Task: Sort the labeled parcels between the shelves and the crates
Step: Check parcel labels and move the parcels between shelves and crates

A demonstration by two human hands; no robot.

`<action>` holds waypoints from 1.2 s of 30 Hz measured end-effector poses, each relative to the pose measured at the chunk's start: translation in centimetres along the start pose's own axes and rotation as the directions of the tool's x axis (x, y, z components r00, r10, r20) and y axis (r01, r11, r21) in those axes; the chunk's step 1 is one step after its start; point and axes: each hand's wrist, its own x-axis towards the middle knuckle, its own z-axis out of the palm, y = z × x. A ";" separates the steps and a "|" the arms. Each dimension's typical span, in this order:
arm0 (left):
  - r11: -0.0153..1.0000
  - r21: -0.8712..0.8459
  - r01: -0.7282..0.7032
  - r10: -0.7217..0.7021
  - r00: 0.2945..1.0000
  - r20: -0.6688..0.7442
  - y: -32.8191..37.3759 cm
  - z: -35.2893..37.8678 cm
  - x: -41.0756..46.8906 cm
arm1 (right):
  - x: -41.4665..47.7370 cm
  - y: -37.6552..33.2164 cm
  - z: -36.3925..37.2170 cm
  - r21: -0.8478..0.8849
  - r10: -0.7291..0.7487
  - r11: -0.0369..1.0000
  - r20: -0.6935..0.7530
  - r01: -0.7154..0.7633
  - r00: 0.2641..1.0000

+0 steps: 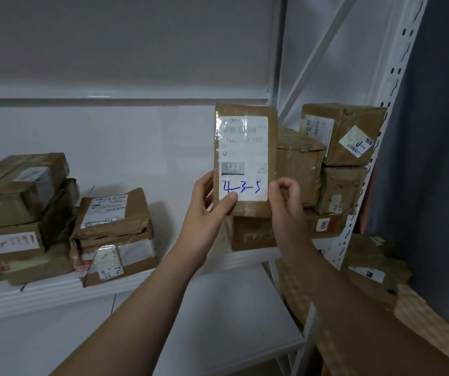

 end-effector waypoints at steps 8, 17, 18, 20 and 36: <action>0.995 0.091 -0.040 0.049 0.993 -0.104 0.7 -6.1 -5.5 | -3.9 -1.0 6.3 0.038 -0.025 0.999 0.142 0.019 0.990; 0.994 0.111 -0.012 0.031 0.986 -0.166 1.3 -9.4 -7.8 | -6.3 -1.6 9.5 0.042 -0.011 0.999 0.144 0.005 0.990; 0.994 0.107 -0.016 0.034 0.985 -0.167 1.4 -9.5 -7.9 | -6.4 -1.7 9.7 0.031 -0.015 0.999 0.130 0.011 0.991; 0.994 0.104 -0.023 0.040 0.985 -0.167 1.6 -9.7 -8.1 | -6.5 -2.0 10.0 0.018 -0.011 1.000 0.120 0.009 0.993; 0.823 0.544 -0.166 0.214 0.976 -0.027 6.0 -15.5 -7.3 | -6.2 -4.2 14.6 0.222 -0.083 0.975 0.301 0.015 0.950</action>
